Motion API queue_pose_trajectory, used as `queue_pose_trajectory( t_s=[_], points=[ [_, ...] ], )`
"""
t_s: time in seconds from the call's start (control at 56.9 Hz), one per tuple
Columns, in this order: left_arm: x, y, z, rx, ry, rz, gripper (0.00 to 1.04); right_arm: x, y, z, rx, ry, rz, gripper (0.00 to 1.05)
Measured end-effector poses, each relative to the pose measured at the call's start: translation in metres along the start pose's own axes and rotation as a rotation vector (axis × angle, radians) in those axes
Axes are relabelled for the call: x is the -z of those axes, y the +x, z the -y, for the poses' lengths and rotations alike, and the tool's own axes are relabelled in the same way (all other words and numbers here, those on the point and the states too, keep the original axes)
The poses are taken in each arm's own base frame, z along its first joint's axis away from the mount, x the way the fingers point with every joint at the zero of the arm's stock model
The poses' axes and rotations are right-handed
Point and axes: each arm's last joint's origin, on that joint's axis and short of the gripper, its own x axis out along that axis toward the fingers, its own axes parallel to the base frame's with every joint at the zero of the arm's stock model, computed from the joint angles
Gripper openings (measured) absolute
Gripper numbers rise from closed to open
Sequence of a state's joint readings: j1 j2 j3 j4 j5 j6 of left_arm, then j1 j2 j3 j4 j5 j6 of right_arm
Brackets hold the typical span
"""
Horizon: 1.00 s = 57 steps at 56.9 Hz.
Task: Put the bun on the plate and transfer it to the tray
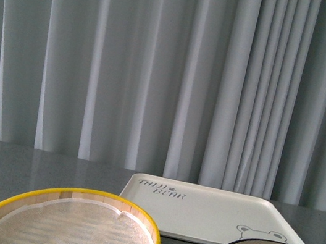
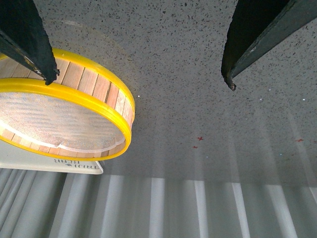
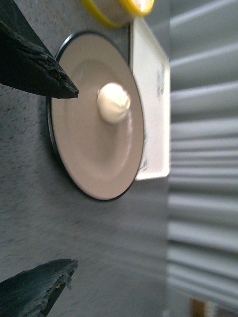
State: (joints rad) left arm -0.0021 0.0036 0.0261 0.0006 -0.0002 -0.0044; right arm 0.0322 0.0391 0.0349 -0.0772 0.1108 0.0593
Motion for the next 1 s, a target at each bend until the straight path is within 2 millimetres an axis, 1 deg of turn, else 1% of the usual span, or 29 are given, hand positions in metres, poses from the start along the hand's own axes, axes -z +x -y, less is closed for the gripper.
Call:
queue_pose_trajectory(
  t_s=[0.035,0.088,0.193,0.229,0.246,0.281,0.334,0.404,0.422,0.44,0.475,0.527,0.545,0.686,0.738,0.862,1.002],
  points=[
    [0.000,0.000,0.000,0.000,0.000,0.000,0.98,-0.003,0.001,0.001,0.111,0.052,-0.100,0.96],
    [0.000,0.000,0.000,-0.001,0.000,0.000,0.98,-0.008,0.004,0.002,0.194,0.121,-0.154,0.96],
    [0.000,0.000,0.000,0.000,0.000,0.000,0.98,-0.025,0.012,0.001,0.195,0.119,-0.183,0.96],
    [0.000,0.000,0.000,0.000,0.000,0.000,0.98,-0.036,0.016,-0.002,0.154,0.063,-0.186,0.96],
    [0.000,0.000,0.000,0.000,0.000,0.000,0.98,-0.038,0.016,-0.002,0.143,0.047,-0.189,0.96],
    [0.000,0.000,0.000,0.000,0.000,0.000,0.98,-0.045,0.019,-0.006,0.089,-0.028,-0.204,0.96],
    [0.000,0.000,0.000,0.000,0.000,0.000,0.98,-0.051,0.022,-0.010,0.022,-0.133,-0.215,0.96],
    [0.000,0.000,0.000,0.000,0.000,0.000,0.98,-0.051,0.026,-0.013,-0.027,-0.262,-0.246,0.96],
    [0.000,0.000,0.000,0.000,0.000,0.000,0.98,-0.051,0.026,-0.014,-0.043,-0.321,-0.261,0.96],
    [0.000,0.000,0.000,0.000,0.000,0.000,0.98,-0.050,0.027,-0.014,-0.053,-0.360,-0.276,0.96],
    [0.000,0.000,0.000,0.000,0.000,0.000,0.98,-0.047,0.029,-0.015,-0.086,-0.496,-0.302,0.96],
    [0.000,0.000,0.000,0.000,0.000,0.000,0.98,-0.044,0.031,-0.017,-0.140,-0.636,-0.317,0.96],
    [0.000,0.000,0.000,0.000,0.000,0.000,0.98,-0.043,0.032,-0.018,-0.158,-0.700,-0.316,0.96],
    [0.000,0.000,0.000,0.000,0.000,0.000,0.98,-0.039,0.036,-0.025,-0.281,-1.031,-0.296,0.96],
    [0.000,0.000,0.000,0.000,0.000,0.000,0.98,-0.037,0.040,-0.030,-0.341,-1.167,-0.248,0.96],
    [0.000,0.000,0.000,0.000,0.000,0.000,0.98,-0.026,0.048,-0.039,-0.421,-1.405,-0.176,0.96],
    [0.000,0.000,0.000,0.000,0.000,0.000,0.98,-0.008,0.056,-0.049,-0.568,-1.574,-0.091,0.96]
  ],
)
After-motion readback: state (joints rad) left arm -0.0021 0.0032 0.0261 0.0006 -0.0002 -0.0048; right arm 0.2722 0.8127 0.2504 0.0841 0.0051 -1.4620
